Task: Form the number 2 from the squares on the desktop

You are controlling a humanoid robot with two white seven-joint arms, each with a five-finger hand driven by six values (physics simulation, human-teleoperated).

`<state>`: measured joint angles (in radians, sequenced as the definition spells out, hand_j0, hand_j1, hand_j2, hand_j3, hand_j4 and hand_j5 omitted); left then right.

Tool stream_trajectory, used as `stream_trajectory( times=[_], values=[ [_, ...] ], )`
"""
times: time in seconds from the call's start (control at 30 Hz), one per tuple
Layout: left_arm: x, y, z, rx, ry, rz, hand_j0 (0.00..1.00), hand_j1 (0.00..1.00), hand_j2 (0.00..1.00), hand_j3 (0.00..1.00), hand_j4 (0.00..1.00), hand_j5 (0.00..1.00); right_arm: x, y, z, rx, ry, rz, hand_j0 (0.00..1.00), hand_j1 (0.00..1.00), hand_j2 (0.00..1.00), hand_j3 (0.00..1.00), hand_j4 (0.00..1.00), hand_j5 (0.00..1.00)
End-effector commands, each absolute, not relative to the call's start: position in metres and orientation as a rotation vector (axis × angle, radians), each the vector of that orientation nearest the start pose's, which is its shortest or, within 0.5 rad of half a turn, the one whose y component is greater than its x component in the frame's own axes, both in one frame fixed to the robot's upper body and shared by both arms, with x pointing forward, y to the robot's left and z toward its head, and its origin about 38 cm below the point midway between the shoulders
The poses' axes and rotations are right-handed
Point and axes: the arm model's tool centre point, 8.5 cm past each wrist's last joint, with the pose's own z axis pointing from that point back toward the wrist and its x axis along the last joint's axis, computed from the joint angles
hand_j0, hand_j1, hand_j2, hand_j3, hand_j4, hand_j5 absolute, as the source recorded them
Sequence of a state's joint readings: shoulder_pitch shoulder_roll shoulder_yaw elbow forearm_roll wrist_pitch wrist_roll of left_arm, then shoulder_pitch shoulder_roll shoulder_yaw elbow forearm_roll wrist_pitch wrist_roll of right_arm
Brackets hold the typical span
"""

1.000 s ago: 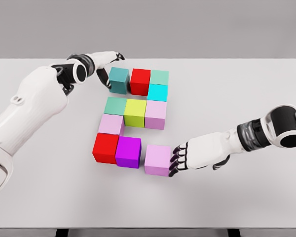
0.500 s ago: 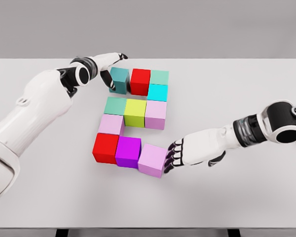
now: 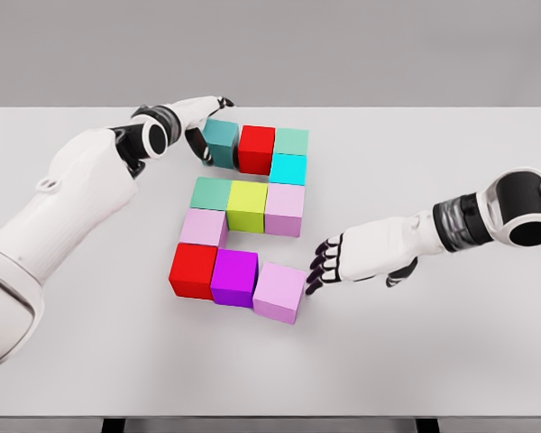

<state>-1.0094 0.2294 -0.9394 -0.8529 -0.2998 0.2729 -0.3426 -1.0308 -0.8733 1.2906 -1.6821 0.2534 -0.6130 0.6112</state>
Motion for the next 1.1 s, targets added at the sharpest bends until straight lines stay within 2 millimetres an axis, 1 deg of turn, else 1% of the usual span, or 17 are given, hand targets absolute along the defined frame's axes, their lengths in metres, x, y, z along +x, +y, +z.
stream_trajectory(
  times=[0.0, 0.07, 0.13, 0.17, 0.2, 0.23, 0.27, 0.33, 0.57, 0.67, 0.77, 0.83, 0.9, 0.93, 0.97, 1.0, 1.07],
  values=[
    [0.572, 0.165, 0.171, 0.531, -1.066, -1.370, 1.00, 1.00, 1.00, 1.00, 1.00, 1.00, 0.375, -0.200, 0.200, -0.062, 1.414, -3.061, 1.00, 1.00, 1.00, 1.00, 1.00, 1.00],
    [0.573, 0.188, 0.174, 0.537, -1.084, -1.382, 1.00, 1.00, 1.00, 1.00, 1.00, 1.00, 0.377, -0.201, 0.199, -0.061, 1.417, -3.066, 1.00, 1.00, 1.00, 1.00, 1.00, 1.00],
    [0.572, 0.221, 0.182, 0.488, -1.145, -1.390, 1.00, 1.00, 1.00, 1.00, 1.00, 1.00, 0.379, -0.200, 0.199, -0.070, 1.431, -3.070, 1.00, 1.00, 1.00, 1.00, 1.00, 1.00],
    [0.569, 0.241, 0.188, 0.460, -1.208, -1.432, 1.00, 1.00, 1.00, 1.00, 1.00, 1.00, 0.380, -0.200, 0.200, -0.066, 1.432, -3.068, 1.00, 1.00, 1.00, 1.00, 1.00, 1.00],
    [0.562, 0.267, 0.195, 0.433, -1.275, -1.473, 1.00, 1.00, 1.00, 1.00, 1.00, 1.00, 0.380, -0.200, 0.200, -0.065, 1.432, -3.070, 1.00, 1.00, 1.00, 1.00, 1.00, 1.00],
    [0.558, 0.282, 0.199, 0.422, -1.314, -1.515, 1.00, 1.00, 1.00, 1.00, 1.00, 1.00, 0.381, -0.200, 0.200, -0.065, 1.432, -3.072, 1.00, 1.00, 1.00, 1.00, 1.00, 1.00],
    [0.554, 0.291, 0.200, 0.423, -1.317, -1.547, 1.00, 1.00, 1.00, 1.00, 1.00, 1.00, 0.382, -0.202, 0.199, -0.061, 1.432, -3.078, 1.00, 1.00, 1.00, 1.00, 1.00, 1.00],
    [0.550, 0.300, 0.190, 0.446, -1.251, -1.599, 1.00, 1.00, 1.00, 1.00, 1.00, 1.00, 0.383, -0.203, 0.199, -0.056, 1.432, -3.082, 1.00, 1.00, 1.00, 1.00, 1.00, 1.00],
    [0.548, 0.291, 0.176, 0.499, -1.176, -1.706, 1.00, 1.00, 1.00, 1.00, 1.00, 1.00, 0.385, -0.202, 0.200, -0.053, 1.437, -3.083, 1.00, 1.00, 1.00, 1.00, 1.00, 1.00],
    [0.550, 0.275, 0.173, 0.487, -1.192, -1.721, 1.00, 1.00, 1.00, 1.00, 1.00, 1.00, 0.387, -0.202, 0.202, -0.041, 1.437, -3.081, 1.00, 1.00, 1.00, 1.00, 1.00, 1.00],
    [0.550, 0.269, 0.172, 0.481, -1.195, -1.733, 1.00, 1.00, 1.00, 1.00, 1.00, 1.00, 0.392, -0.205, 0.206, -0.036, 1.465, -3.089, 1.00, 1.00, 1.00, 1.00, 1.00, 1.00],
    [0.550, 0.266, 0.170, 0.477, -1.195, -1.739, 1.00, 1.00, 1.00, 1.00, 1.00, 1.00, 0.396, -0.209, 0.207, -0.016, 1.473, -3.102, 1.00, 1.00, 1.00, 1.00, 1.00, 1.00],
    [0.550, 0.266, 0.171, 0.477, -1.198, -1.740, 1.00, 1.00, 1.00, 1.00, 1.00, 1.00, 0.401, -0.214, 0.215, 0.025, 1.503, -3.098, 1.00, 1.00, 1.00, 1.00, 1.00, 1.00],
    [0.549, 0.265, 0.171, 0.473, -1.201, -1.745, 1.00, 1.00, 1.00, 1.00, 1.00, 1.00, 0.405, -0.218, 0.221, 0.039, 1.545, -3.100, 1.00, 1.00, 1.00, 1.00, 1.00, 1.00],
    [0.549, 0.263, 0.169, 0.469, -1.200, -1.754, 1.00, 1.00, 1.00, 1.00, 1.00, 1.00, 0.416, -0.230, 0.228, 0.055, 1.630, -3.120, 1.00, 1.00, 1.00, 1.00, 1.00, 1.00],
    [0.548, 0.262, 0.169, 0.467, -1.199, -1.760, 1.00, 1.00, 1.00, 1.00, 1.00, 1.00, 0.422, -0.237, 0.232, 0.074, 1.673, -3.130, 1.00, 1.00, 1.00, 1.00, 1.00, 1.00],
    [0.548, 0.258, 0.168, 0.461, -1.205, -1.766, 1.00, 1.00, 1.00, 1.00, 1.00, 1.00, 0.423, -0.239, 0.235, 0.061, 1.715, -3.127, 1.00, 1.00, 1.00, 1.00, 1.00, 1.00]
  ],
)
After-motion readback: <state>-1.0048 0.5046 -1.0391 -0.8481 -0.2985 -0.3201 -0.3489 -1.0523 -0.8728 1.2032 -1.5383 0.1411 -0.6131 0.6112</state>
